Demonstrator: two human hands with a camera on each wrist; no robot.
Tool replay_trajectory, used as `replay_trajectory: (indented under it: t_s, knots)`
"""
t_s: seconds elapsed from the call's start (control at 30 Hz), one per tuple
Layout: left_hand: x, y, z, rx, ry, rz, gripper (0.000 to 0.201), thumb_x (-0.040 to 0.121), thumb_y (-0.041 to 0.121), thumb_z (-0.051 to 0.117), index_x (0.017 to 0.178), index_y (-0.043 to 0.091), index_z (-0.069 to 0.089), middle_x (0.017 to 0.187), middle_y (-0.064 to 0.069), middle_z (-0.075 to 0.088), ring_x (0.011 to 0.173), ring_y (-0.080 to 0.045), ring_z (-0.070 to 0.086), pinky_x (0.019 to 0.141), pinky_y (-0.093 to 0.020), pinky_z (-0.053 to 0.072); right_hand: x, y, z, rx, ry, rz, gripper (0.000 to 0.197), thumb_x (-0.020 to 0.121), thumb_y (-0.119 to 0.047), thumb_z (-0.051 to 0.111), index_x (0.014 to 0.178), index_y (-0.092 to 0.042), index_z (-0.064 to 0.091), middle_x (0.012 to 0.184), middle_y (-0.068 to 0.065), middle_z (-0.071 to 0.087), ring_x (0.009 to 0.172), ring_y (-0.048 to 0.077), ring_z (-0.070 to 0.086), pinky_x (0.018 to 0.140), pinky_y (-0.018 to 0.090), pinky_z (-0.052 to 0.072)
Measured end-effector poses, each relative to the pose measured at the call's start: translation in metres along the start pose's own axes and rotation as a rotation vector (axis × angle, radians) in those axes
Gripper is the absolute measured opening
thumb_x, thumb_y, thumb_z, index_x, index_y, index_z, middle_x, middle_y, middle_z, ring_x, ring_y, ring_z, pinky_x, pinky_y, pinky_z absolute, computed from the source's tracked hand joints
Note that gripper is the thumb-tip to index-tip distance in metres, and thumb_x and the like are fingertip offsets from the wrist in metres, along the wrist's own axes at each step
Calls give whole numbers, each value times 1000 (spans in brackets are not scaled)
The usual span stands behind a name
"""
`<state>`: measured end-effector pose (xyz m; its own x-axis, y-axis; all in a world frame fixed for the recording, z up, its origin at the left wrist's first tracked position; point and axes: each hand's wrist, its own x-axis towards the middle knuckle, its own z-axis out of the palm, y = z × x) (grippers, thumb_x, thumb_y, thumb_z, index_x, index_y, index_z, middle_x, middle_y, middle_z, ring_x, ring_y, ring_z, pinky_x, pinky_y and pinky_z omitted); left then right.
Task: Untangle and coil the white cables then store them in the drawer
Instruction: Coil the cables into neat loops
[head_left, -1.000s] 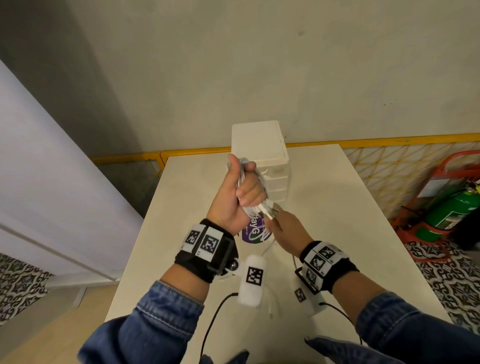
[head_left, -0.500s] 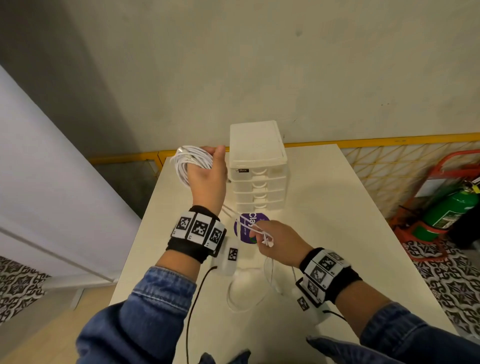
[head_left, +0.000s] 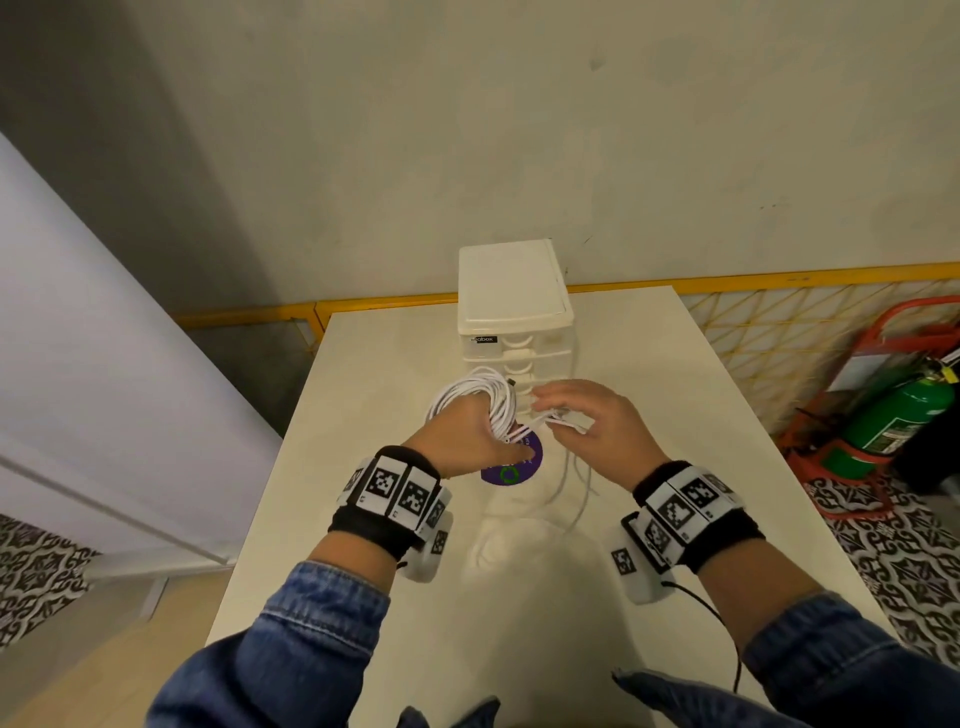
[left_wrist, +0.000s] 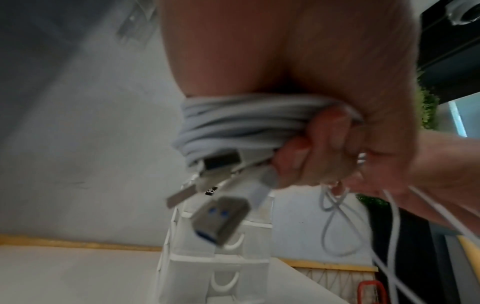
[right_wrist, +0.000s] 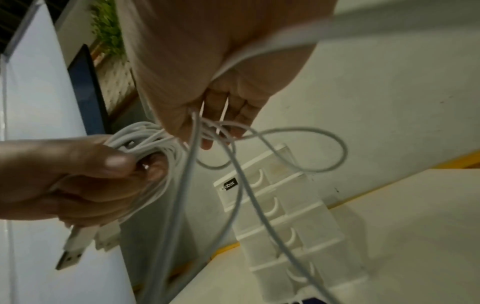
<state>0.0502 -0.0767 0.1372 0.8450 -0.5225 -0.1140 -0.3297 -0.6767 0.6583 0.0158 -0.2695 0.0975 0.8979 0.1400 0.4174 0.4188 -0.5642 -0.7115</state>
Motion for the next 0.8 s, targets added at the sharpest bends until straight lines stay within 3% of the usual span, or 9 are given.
replay_trajectory:
  t_s: [0.1,0.13,0.2,0.27,0.37,0.5,0.63,0.73,0.8]
  knots:
    - [-2,-6,-2,21,52,-77,34,82,35,68,64,12,52,55,0,56,35,-2,48,32,-8,28,-7,12,-2,-37,38,70,24,82,-16,67,105,-19,70,107,0,70,106,11,59,96,18,40]
    - [-3,-9,-4,-13,68,-96,35,82,37,68,63,12,52,54,-1,56,33,-1,48,33,-12,34,-10,14,-4,4,67,135,22,83,-16,66,104,-21,70,101,2,73,96,8,63,89,15,43]
    - [-6,-15,-10,-113,124,-123,40,77,45,70,69,9,56,56,-4,57,41,-9,53,41,-30,51,-15,17,-8,118,90,257,21,86,-18,63,96,-35,70,77,0,71,67,5,60,71,19,47]
    - [-8,-19,-13,-196,165,-140,36,78,42,71,71,9,58,58,-3,57,48,-17,53,49,-39,52,-18,20,-7,98,63,309,27,89,-21,58,81,-45,66,61,-2,60,50,9,49,59,26,45]
    - [-14,-21,-16,-299,236,-146,28,84,31,69,69,12,55,55,-1,52,41,-7,46,44,-22,43,-23,27,-6,10,34,384,19,91,-20,53,86,-31,68,60,-1,58,46,13,47,57,28,45]
    - [-22,-36,-25,-517,387,-224,25,83,25,70,74,8,53,52,-5,47,41,-15,39,41,-22,34,-32,50,-18,-144,133,464,23,88,-6,50,99,-17,67,78,3,66,73,24,59,69,33,45]
    - [-20,-42,-24,-460,505,-255,29,81,31,70,69,10,55,53,-5,52,46,-19,45,50,-28,41,-35,63,-12,-313,-36,549,17,94,-22,48,101,-21,63,98,11,70,85,31,61,69,33,43]
    - [-18,-34,-20,-411,428,-225,30,83,32,68,76,4,59,53,-4,54,42,-14,46,48,-26,41,-28,55,-4,-303,-194,565,51,90,-32,55,136,-18,40,129,13,53,114,28,52,94,37,43]
    - [-18,-26,-16,-338,380,-170,27,84,29,67,78,3,60,53,-1,55,39,-7,46,46,-22,42,-20,39,-3,-266,-99,424,70,84,-26,63,142,-16,27,135,12,44,122,26,44,103,42,39]
